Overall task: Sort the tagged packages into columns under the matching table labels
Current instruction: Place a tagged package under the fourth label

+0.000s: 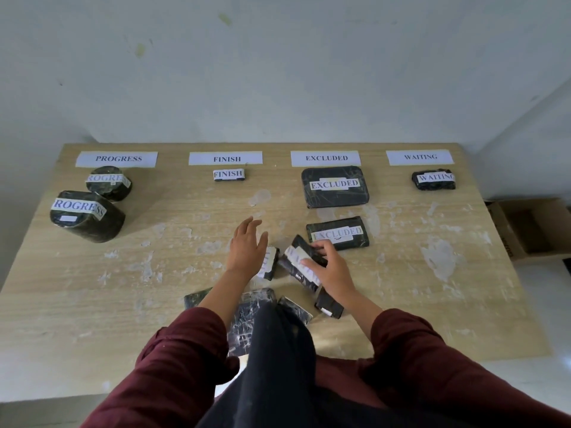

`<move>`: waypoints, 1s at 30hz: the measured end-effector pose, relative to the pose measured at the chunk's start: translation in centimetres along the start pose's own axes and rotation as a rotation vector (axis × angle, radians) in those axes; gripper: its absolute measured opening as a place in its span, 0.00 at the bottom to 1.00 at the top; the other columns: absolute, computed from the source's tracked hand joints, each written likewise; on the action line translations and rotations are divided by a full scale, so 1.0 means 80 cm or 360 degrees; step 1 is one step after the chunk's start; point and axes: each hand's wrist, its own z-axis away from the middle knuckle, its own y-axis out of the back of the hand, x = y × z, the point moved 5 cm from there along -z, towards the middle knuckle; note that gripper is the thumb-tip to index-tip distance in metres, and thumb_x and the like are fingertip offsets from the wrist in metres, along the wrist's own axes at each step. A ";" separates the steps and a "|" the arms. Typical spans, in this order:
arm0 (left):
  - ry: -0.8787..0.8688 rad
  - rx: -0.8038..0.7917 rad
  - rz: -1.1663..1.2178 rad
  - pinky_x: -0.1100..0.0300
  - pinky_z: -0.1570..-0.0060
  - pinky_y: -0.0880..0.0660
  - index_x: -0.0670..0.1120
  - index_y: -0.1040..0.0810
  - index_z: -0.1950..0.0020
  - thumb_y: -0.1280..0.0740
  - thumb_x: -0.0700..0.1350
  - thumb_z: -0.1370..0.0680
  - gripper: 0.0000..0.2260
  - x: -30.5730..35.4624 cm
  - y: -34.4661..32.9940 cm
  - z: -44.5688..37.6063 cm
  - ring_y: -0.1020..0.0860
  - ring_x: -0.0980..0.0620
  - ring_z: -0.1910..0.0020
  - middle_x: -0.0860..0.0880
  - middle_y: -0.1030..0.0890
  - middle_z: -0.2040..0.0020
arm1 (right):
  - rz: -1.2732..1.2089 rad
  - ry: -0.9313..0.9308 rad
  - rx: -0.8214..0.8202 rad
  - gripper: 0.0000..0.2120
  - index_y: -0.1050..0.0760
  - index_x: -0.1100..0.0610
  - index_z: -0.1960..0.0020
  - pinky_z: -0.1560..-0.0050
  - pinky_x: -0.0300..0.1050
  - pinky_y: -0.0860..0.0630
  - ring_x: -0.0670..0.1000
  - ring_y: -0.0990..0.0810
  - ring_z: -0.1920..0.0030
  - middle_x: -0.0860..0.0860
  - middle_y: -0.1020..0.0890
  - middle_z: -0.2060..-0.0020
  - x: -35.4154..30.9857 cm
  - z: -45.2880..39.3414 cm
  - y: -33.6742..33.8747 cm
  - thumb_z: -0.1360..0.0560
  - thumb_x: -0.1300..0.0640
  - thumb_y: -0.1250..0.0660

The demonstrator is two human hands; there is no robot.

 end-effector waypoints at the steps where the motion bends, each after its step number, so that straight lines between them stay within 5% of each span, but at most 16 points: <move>1: -0.0023 0.0026 0.0045 0.48 0.30 0.38 0.44 0.30 0.32 0.43 0.48 0.19 0.17 0.003 0.004 0.000 0.37 0.44 0.28 0.43 0.32 0.29 | -0.0143 -0.0092 0.0022 0.17 0.27 0.56 0.40 0.46 0.38 0.25 0.47 0.22 0.46 0.48 0.20 0.48 -0.003 -0.004 0.005 0.26 0.55 0.28; 5: -0.0092 -0.0097 0.0388 0.55 0.41 0.29 0.45 0.24 0.39 0.39 0.50 0.20 0.14 0.016 0.013 0.002 0.26 0.49 0.39 0.46 0.21 0.41 | -0.0639 -0.0301 -0.0024 0.12 0.23 0.56 0.39 0.51 0.37 0.24 0.52 0.20 0.45 0.54 0.19 0.48 -0.013 -0.019 0.018 0.22 0.58 0.34; 11: 0.0077 -0.0178 0.0767 0.63 0.56 0.24 0.49 0.22 0.42 0.28 0.53 0.27 0.16 0.024 0.014 0.006 0.20 0.55 0.56 0.51 0.18 0.55 | -0.0701 -0.0211 -0.0073 0.12 0.21 0.54 0.40 0.38 0.50 0.24 0.53 0.20 0.42 0.53 0.17 0.46 -0.037 -0.036 0.018 0.22 0.56 0.33; 15: 0.0248 -0.0134 0.1076 0.56 0.52 0.20 0.44 0.21 0.43 0.29 0.47 0.26 0.13 0.012 0.011 0.001 0.18 0.46 0.53 0.41 0.17 0.51 | -0.0885 -0.0286 -0.0085 0.10 0.20 0.47 0.44 0.49 0.50 0.22 0.53 0.19 0.47 0.54 0.18 0.44 -0.047 -0.045 0.010 0.24 0.55 0.31; 19: 0.0375 -0.0026 0.1275 0.60 0.54 0.20 0.42 0.23 0.42 0.31 0.43 0.24 0.11 0.004 0.018 -0.002 0.19 0.46 0.56 0.39 0.18 0.50 | -0.1383 -0.0575 -0.0122 0.18 0.29 0.58 0.36 0.63 0.44 0.19 0.55 0.19 0.52 0.57 0.20 0.46 -0.054 -0.046 -0.007 0.24 0.64 0.32; 22: 0.0454 -0.0020 0.1408 0.61 0.56 0.20 0.39 0.26 0.42 0.31 0.41 0.24 0.13 -0.002 0.022 -0.006 0.18 0.47 0.57 0.39 0.19 0.50 | -0.1484 -0.0651 -0.0195 0.23 0.33 0.60 0.33 0.54 0.54 0.17 0.60 0.19 0.46 0.61 0.21 0.42 -0.059 -0.051 -0.019 0.25 0.65 0.31; 25: 0.0487 -0.0042 0.1449 0.64 0.61 0.20 0.38 0.28 0.43 0.30 0.42 0.25 0.14 -0.002 0.022 -0.011 0.18 0.46 0.59 0.41 0.19 0.51 | -0.1459 -0.0658 -0.0153 0.24 0.33 0.60 0.31 0.55 0.52 0.17 0.61 0.19 0.44 0.63 0.22 0.39 -0.065 -0.062 -0.022 0.25 0.64 0.31; 30: 0.0342 -0.0255 0.1158 0.63 0.64 0.24 0.43 0.27 0.49 0.27 0.48 0.28 0.15 0.030 0.002 -0.034 0.16 0.46 0.60 0.42 0.17 0.53 | -0.1773 -0.0719 0.0170 0.21 0.30 0.60 0.34 0.50 0.52 0.20 0.58 0.19 0.47 0.59 0.18 0.49 -0.053 -0.074 0.006 0.25 0.61 0.31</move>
